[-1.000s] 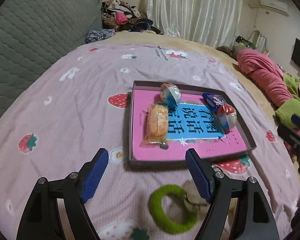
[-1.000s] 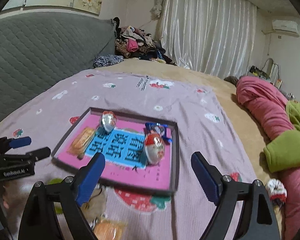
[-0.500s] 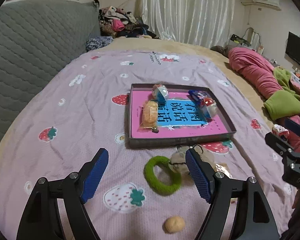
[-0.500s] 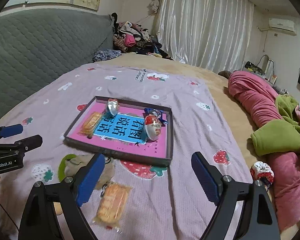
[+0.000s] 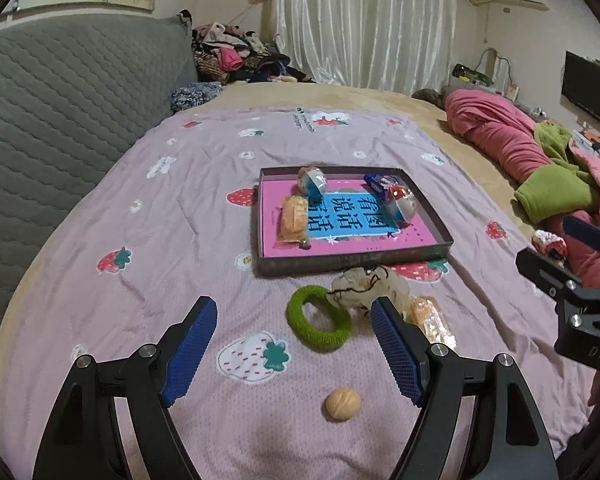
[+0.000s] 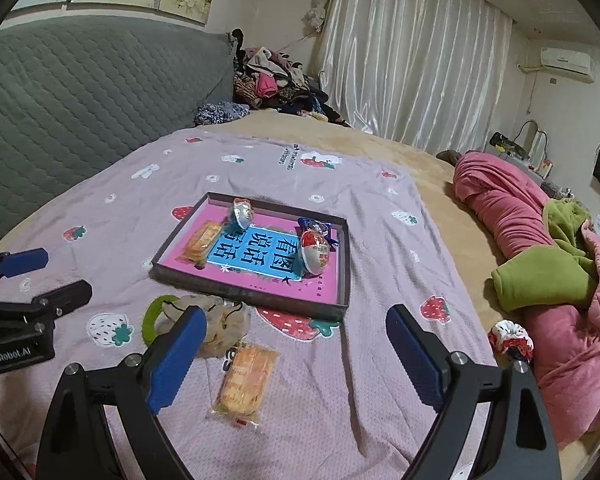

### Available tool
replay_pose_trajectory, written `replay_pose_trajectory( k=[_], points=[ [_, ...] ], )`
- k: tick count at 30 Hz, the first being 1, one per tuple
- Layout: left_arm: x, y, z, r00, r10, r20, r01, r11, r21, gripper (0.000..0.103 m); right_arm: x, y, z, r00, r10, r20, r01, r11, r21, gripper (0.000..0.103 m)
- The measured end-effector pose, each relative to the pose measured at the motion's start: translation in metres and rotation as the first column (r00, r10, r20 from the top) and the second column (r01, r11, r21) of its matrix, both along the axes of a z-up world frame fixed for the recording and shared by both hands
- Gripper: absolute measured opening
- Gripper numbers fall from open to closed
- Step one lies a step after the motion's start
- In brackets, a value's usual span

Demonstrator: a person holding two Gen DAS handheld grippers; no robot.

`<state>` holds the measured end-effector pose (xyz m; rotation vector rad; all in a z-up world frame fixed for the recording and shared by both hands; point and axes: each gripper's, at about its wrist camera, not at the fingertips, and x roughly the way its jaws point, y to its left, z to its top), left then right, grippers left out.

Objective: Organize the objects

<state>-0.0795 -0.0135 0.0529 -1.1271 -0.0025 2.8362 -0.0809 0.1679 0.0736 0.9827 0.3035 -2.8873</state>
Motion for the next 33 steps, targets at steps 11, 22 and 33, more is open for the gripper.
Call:
replay_pose_trajectory(
  k=[11,22,33],
  points=[
    [0.017,0.0,-0.014,0.999,-0.009,0.039,0.01,0.999,-0.031,0.08,0.019,-0.011,-0.005,1.0,0.016,0.015,-0.017,1.0,0.019,0.091],
    [0.028,0.001,-0.032,0.997,-0.01,0.077,0.014,0.999,-0.052,0.08,0.028,-0.016,-0.023,0.998,0.024,0.049,-0.026,0.999,0.044,0.091],
    [0.041,0.009,-0.051,0.994,-0.02,0.107,0.027,0.998,-0.062,0.08,0.036,-0.012,-0.041,0.996,0.013,0.091,-0.017,0.999,0.045,0.091]
  ],
)
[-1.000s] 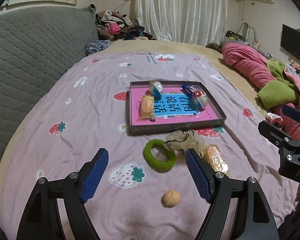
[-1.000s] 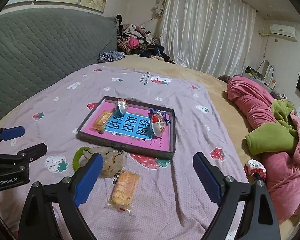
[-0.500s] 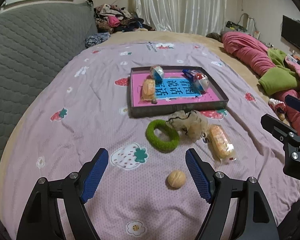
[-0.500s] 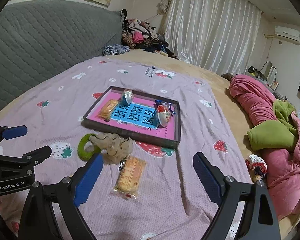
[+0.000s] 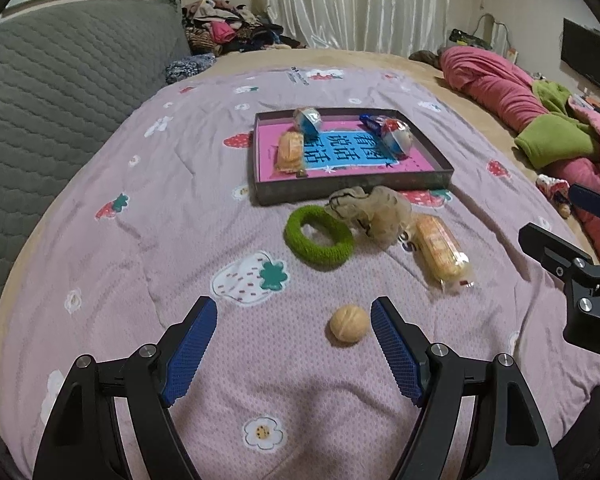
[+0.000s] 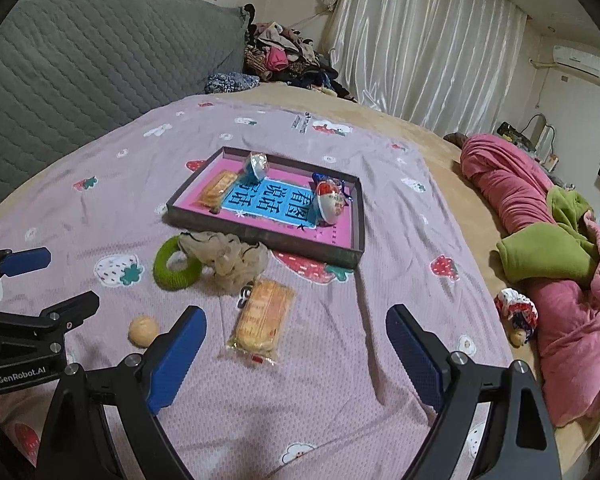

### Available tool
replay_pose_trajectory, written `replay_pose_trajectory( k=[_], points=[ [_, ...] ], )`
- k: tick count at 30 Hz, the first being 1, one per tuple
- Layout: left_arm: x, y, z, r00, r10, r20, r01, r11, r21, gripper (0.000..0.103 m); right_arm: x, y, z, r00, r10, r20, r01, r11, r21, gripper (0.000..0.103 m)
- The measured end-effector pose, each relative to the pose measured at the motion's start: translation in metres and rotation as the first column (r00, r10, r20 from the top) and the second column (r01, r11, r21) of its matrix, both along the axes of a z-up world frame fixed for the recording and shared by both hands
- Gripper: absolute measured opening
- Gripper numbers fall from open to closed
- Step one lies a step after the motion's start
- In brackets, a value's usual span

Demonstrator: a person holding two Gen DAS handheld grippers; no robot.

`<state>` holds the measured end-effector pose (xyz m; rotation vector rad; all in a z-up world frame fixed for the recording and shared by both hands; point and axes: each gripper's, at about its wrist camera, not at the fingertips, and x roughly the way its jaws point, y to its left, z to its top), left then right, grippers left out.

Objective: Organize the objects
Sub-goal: 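Move left tool to walnut while right tool approaches second wrapped cake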

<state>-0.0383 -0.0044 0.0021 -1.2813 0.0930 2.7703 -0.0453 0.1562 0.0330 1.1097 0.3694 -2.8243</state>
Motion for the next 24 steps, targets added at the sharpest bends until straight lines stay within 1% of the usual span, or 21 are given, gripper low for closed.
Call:
replay_pose_trajectory(
  k=[7,14,24],
  points=[
    [0.011,0.009,-0.011,0.999,-0.032,0.012,0.032,0.999,-0.01,0.08,0.005,0.0,-0.005,1.0,0.0,0.012,0.0,1.0,0.002,0.091],
    [0.017,0.009,-0.022,0.999,-0.019,0.028,0.019,1.0,-0.012,0.08,0.006,0.002,-0.01,1.0,-0.001,0.028,0.001,1.0,-0.003,0.091],
    [0.021,0.02,-0.036,0.997,-0.042,0.059,0.043,0.999,-0.007,0.08,0.009,-0.004,-0.021,0.999,0.016,0.05,-0.016,1.0,0.003,0.091]
  ],
)
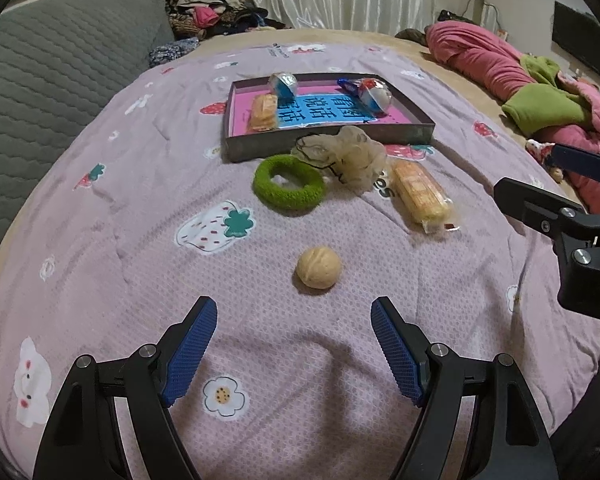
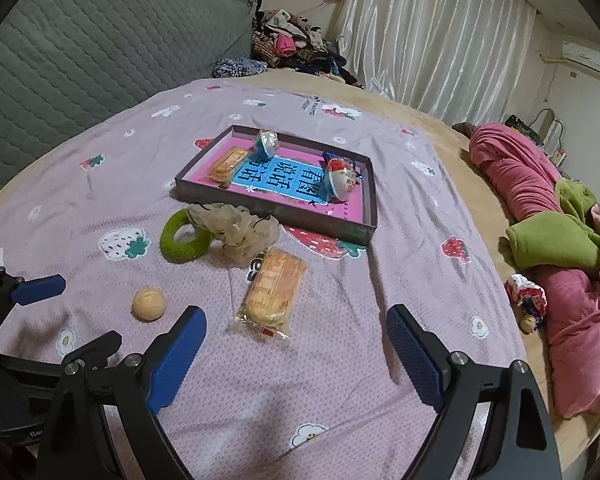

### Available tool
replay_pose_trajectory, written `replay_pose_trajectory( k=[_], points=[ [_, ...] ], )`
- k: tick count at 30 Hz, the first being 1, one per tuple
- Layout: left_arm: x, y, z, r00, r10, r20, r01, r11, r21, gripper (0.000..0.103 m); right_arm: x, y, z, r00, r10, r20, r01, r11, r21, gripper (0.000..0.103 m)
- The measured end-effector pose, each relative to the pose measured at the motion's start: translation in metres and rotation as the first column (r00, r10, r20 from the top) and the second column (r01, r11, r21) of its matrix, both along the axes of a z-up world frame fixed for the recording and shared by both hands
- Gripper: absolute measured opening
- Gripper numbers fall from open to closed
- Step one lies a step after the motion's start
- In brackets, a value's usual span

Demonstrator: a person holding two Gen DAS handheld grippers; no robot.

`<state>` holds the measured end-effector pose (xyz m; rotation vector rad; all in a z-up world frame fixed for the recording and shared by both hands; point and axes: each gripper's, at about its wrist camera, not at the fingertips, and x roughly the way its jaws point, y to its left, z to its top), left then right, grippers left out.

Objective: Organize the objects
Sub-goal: 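Move left tool to walnut while right tool approaches second wrapped cake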

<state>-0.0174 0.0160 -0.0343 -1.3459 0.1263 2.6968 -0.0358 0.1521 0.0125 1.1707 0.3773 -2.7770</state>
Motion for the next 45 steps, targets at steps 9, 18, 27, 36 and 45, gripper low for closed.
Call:
replay_pose_trajectory(
  k=[9,18,27,36,45],
  points=[
    [-0.001,0.001,-0.005,1.0,0.004,0.011,-0.004,1.0,0.019,0.08,-0.001,0.002,-0.008,1.0,-0.004,0.013,0.005,1.0,-0.008,0.091],
    [-0.002,0.005,-0.007,1.0,-0.001,0.011,0.001,1.0,0.023,0.08,-0.006,0.004,-0.015,1.0,-0.011,0.025,0.011,1.0,-0.008,0.091],
    [-0.013,0.006,-0.018,1.0,0.009,0.023,-0.01,0.999,0.034,0.08,-0.017,0.005,-0.025,0.999,-0.016,0.043,0.017,1.0,-0.019,0.091],
    [-0.028,0.007,-0.029,0.999,0.027,0.029,-0.028,0.998,0.048,0.08,-0.03,0.002,-0.037,0.998,-0.012,0.06,0.014,0.999,-0.031,0.091],
    [-0.044,0.008,-0.04,0.999,0.035,0.034,-0.036,0.998,0.056,0.08,-0.051,0.001,-0.053,0.997,-0.026,0.077,0.029,0.999,-0.038,0.091]
  ],
)
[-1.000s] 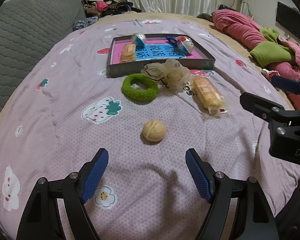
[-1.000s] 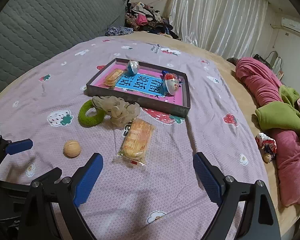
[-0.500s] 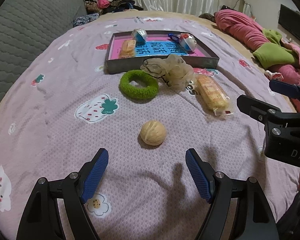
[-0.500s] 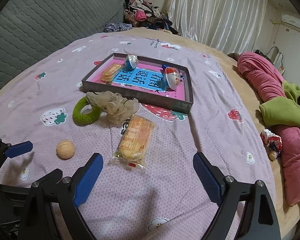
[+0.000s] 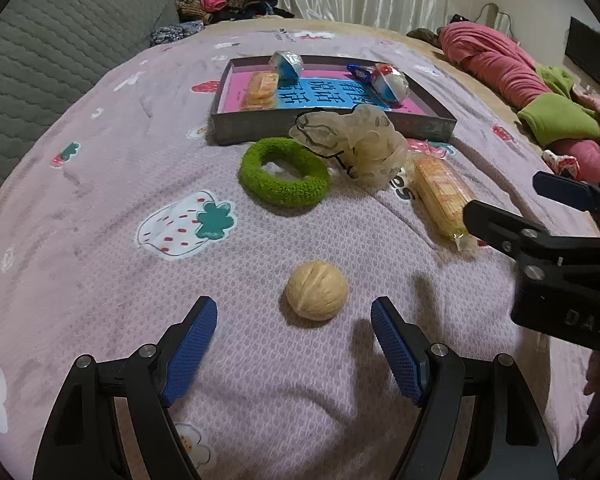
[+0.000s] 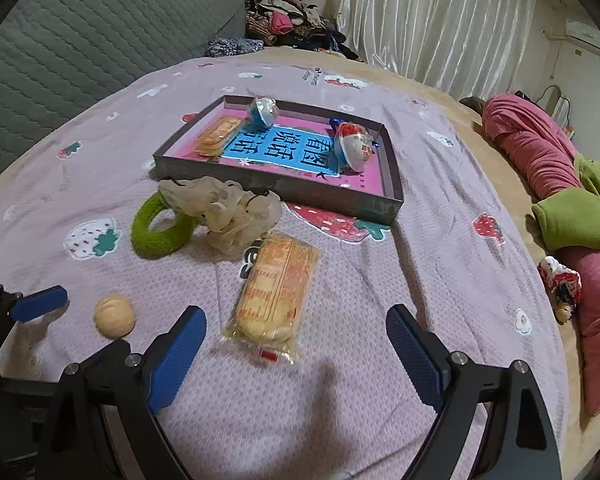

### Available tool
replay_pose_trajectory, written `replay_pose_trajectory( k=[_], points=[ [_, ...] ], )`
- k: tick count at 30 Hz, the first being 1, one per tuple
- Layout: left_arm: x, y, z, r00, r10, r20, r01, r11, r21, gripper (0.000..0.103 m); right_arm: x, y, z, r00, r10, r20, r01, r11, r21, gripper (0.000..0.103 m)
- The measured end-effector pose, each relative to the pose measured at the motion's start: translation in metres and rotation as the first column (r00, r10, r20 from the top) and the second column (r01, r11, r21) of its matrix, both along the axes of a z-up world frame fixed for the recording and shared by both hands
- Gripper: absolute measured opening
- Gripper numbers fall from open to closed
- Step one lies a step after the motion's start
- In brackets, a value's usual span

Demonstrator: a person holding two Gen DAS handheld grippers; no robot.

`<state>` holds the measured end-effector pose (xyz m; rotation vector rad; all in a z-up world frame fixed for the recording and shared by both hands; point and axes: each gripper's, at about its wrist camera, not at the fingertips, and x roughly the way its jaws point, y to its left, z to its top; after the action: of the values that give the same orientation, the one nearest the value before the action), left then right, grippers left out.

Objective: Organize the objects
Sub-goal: 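Move left tool to walnut while right tool approaches second wrapped cake, then close left tool on walnut while right tool closes on wrapped cake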

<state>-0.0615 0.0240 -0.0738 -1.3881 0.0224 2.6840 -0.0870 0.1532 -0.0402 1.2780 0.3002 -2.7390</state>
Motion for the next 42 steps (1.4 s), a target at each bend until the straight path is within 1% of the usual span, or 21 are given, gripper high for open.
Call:
replay_pose_trajectory(
  k=[5,10,14,16,17,18,19,20,22,25,30,31,33,34,35,38,42],
  points=[
    [-0.008,0.001,-0.004,1.0,0.001,0.002,-0.001,1.0,0.02,0.08,-0.016,0.001,-0.011,1.0,-0.012,0.027,0.013,1.0,-0.027,0.091],
    [-0.014,-0.004,-0.007,1.0,0.012,0.0,-0.012,0.999,0.042,0.08,-0.029,0.001,-0.022,0.999,-0.031,0.04,0.033,0.999,-0.03,0.091],
    [-0.018,-0.007,-0.01,1.0,0.019,0.002,-0.019,0.997,0.072,0.079,-0.038,0.002,-0.029,0.998,-0.028,0.057,0.032,0.997,-0.066,0.091],
    [-0.019,-0.007,-0.01,1.0,0.017,-0.001,-0.017,0.997,0.078,0.077,-0.041,0.002,-0.031,0.998,-0.027,0.059,0.031,0.997,-0.075,0.091],
    [-0.021,-0.006,-0.011,1.0,0.017,0.003,-0.017,0.997,0.075,0.072,-0.043,0.002,-0.032,0.998,-0.024,0.062,0.03,0.996,-0.084,0.091],
    [-0.021,-0.007,-0.011,1.0,0.019,0.005,-0.019,0.997,0.076,0.063,-0.044,0.002,-0.033,0.998,-0.024,0.062,0.029,0.995,-0.092,0.09],
    [-0.022,-0.007,-0.011,1.0,0.02,0.007,-0.02,0.997,0.078,0.06,-0.045,0.002,-0.034,0.998,-0.023,0.065,0.029,0.995,-0.095,0.085],
    [-0.023,-0.007,-0.012,1.0,0.016,0.01,-0.017,0.996,0.086,0.057,-0.046,0.001,-0.035,0.998,-0.019,0.067,0.026,0.995,-0.101,0.079],
    [-0.025,-0.005,-0.012,1.0,0.011,0.014,-0.012,0.996,0.087,0.056,-0.048,0.0,-0.038,0.997,-0.012,0.077,0.021,0.994,-0.104,0.077],
    [-0.025,-0.004,-0.012,1.0,0.004,0.014,-0.005,0.996,0.086,0.051,-0.05,-0.002,-0.042,0.996,-0.007,0.084,0.016,0.994,-0.109,0.073],
    [-0.025,-0.001,-0.015,1.0,-0.005,0.015,0.004,0.997,0.078,0.033,-0.052,-0.002,-0.044,0.997,-0.005,0.082,0.015,0.993,-0.119,0.057],
    [-0.026,0.0,-0.015,1.0,-0.009,0.017,0.008,0.997,0.071,0.033,-0.051,-0.001,-0.044,0.997,-0.003,0.083,0.013,0.992,-0.124,0.052],
    [-0.025,0.0,-0.015,1.0,-0.014,0.014,0.012,0.997,0.077,0.033,-0.051,-0.001,-0.044,0.997,0.001,0.08,0.01,0.992,-0.129,0.048],
    [-0.024,0.0,-0.015,1.0,-0.018,0.015,0.017,0.997,0.076,0.033,-0.05,0.0,-0.043,0.997,0.005,0.075,0.006,0.991,-0.137,0.043],
    [-0.024,-0.001,-0.015,1.0,-0.021,0.012,0.02,0.997,0.078,0.033,-0.05,0.0,-0.043,0.997,0.007,0.075,0.004,0.99,-0.143,0.041],
    [-0.024,-0.004,-0.015,1.0,-0.02,0.014,0.018,0.995,0.102,0.033,-0.048,0.003,-0.04,0.998,0.013,0.063,-0.003,0.987,-0.16,0.039],
    [-0.023,-0.006,-0.015,1.0,-0.018,0.009,0.017,0.994,0.107,0.033,-0.045,0.009,-0.037,0.999,0.012,0.051,-0.002,0.983,-0.185,0.038]
  ],
)
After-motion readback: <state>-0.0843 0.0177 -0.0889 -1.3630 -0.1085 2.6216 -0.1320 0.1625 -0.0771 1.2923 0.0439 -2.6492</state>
